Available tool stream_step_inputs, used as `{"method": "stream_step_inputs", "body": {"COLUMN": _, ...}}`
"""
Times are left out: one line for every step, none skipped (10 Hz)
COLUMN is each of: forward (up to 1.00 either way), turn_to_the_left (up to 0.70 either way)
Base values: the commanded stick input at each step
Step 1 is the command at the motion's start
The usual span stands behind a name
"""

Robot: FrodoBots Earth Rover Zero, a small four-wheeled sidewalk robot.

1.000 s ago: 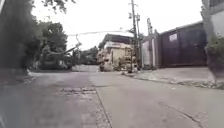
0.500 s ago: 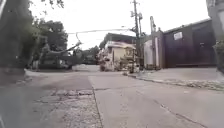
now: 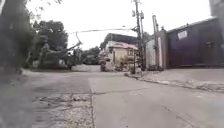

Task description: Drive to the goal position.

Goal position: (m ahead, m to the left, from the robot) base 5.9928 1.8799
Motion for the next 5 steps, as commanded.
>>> {"method": "stream_step_inputs", "body": {"forward": 0.85, "turn_to_the_left": 0.00}}
{"method": "stream_step_inputs", "body": {"forward": 0.85, "turn_to_the_left": 0.00}}
{"method": "stream_step_inputs", "body": {"forward": 0.85, "turn_to_the_left": 0.00}}
{"method": "stream_step_inputs", "body": {"forward": 0.85, "turn_to_the_left": 0.00}}
{"method": "stream_step_inputs", "body": {"forward": 0.85, "turn_to_the_left": 0.00}}
